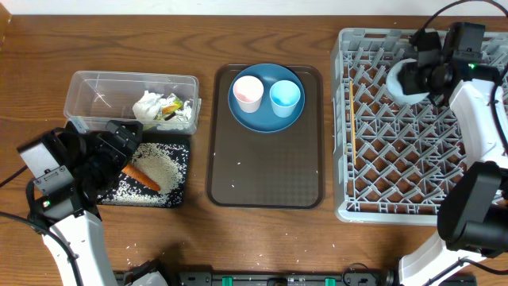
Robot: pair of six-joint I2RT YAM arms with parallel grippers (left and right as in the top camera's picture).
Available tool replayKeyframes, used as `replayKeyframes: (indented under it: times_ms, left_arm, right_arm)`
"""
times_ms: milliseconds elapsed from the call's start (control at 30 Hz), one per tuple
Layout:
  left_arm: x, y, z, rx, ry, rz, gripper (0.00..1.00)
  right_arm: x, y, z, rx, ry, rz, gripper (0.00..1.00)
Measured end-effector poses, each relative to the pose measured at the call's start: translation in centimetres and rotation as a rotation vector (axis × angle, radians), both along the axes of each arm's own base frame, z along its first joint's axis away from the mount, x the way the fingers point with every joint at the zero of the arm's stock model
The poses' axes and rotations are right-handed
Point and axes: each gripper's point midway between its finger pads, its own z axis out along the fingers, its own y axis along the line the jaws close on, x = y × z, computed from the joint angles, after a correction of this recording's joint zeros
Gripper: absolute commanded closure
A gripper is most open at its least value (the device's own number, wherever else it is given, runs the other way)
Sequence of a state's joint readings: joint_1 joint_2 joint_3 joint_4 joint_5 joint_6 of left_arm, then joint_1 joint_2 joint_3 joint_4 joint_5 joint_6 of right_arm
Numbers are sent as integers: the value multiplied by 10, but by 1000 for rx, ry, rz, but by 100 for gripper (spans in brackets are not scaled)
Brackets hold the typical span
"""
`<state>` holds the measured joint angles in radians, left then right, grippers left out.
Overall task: Sort waste into correct bins and load items into the dishwasher rack
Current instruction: 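Release the bowl and raise the right gripper above the rack, then reach the right gripper left to the light-blue cup on the teal plate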
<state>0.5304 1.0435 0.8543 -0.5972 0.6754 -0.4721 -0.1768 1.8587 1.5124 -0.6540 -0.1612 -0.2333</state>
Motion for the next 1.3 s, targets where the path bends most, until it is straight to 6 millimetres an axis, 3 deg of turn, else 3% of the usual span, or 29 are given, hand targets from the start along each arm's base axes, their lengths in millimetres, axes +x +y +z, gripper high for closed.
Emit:
replayKeyframes:
  times_ms: [100, 267, 400, 567, 667, 800, 1033, 1133, 1300]
  left_arm:
    - [0, 0, 0, 1, 0, 0, 0]
    - [0, 0, 0, 0, 0, 0, 0]
    - [0, 0, 0, 0, 0, 0, 0]
    - [0, 0, 0, 0, 0, 0, 0]
    - [0, 0, 0, 0, 0, 0, 0]
    - [0, 0, 0, 0, 0, 0, 0]
    - [0, 0, 0, 0, 0, 0, 0]
    - [0, 0, 0, 0, 0, 0, 0]
    - [0, 0, 0, 0, 0, 0, 0]
  right_arm:
    - [-5, -21, -3, -87, 27, -87, 68]
    - [-9, -37, -4, -151, 45, -156, 67]
    - [-6, -28, -3, -100, 34, -136, 69]
    - [0, 2, 0, 49, 5, -49, 75]
    - [3, 7, 3, 77, -17, -30, 73]
    - [7, 5, -1, 68, -29, -34, 72]
    - [0, -20, -36, -40, 63, -114, 71]
    - [-2, -30, -36, -74, 69, -142, 68]
    - [-2, -29, -31, -74, 59, -142, 66]
